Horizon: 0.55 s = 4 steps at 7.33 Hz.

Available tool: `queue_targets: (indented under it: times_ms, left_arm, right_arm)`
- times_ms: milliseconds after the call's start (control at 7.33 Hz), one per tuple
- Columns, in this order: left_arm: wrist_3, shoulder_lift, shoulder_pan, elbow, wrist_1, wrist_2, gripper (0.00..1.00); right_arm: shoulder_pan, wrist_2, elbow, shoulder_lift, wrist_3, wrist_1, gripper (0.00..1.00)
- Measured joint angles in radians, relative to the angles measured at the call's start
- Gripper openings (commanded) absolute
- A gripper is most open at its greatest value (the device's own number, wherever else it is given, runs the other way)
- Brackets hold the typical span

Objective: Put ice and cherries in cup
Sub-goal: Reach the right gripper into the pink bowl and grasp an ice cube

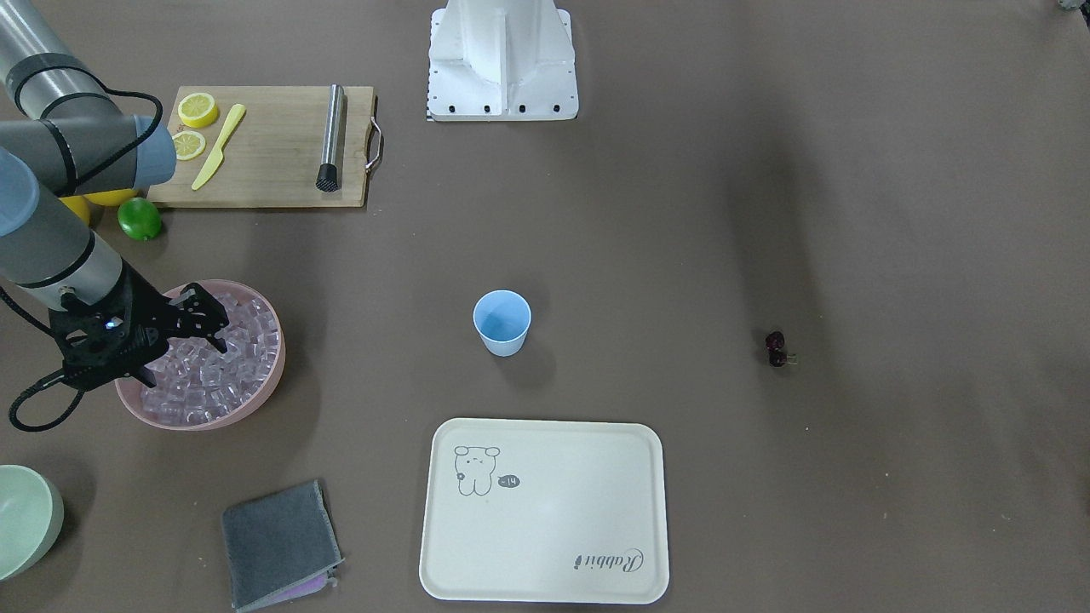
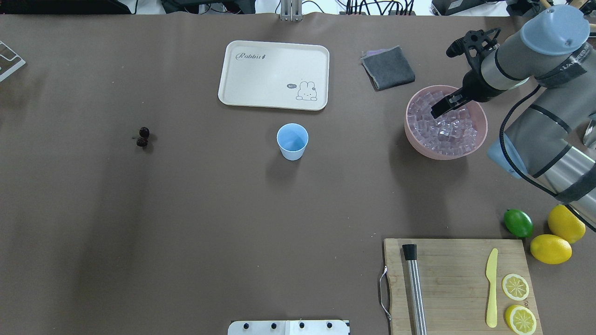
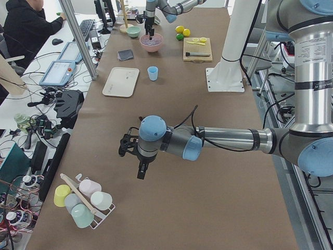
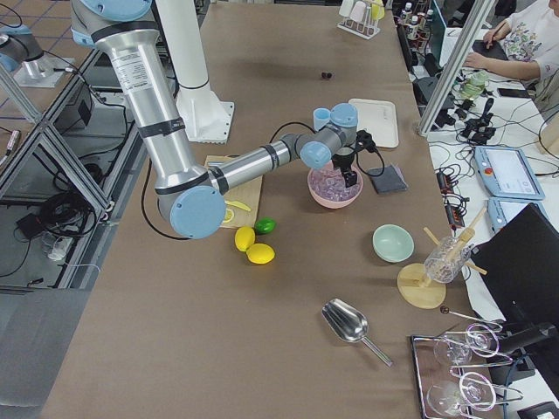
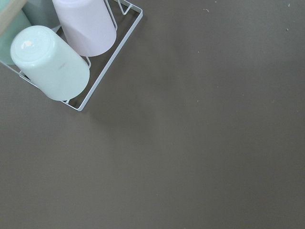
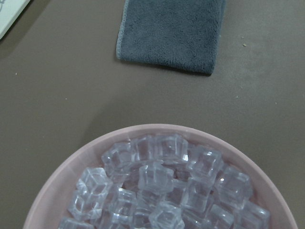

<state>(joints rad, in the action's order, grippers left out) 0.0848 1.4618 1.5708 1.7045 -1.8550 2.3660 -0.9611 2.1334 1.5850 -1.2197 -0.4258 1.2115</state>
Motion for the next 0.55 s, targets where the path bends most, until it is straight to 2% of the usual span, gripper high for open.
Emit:
queue_targets:
  times_ms: [409,545]
  left_arm:
    - [-0.002,0.015,-0.003,-0.012,-0.001,-0.002,0.98]
    - [0.002,0.023,-0.010,-0.015,-0.001,-0.003,0.98]
  right_arm:
    - [0.052,-0.112,-0.010,-0.008,-0.028,-0.010,0.93]
    - [0.058,-0.134,-0.001,-0.010,-0.037,-0.010,0.90]
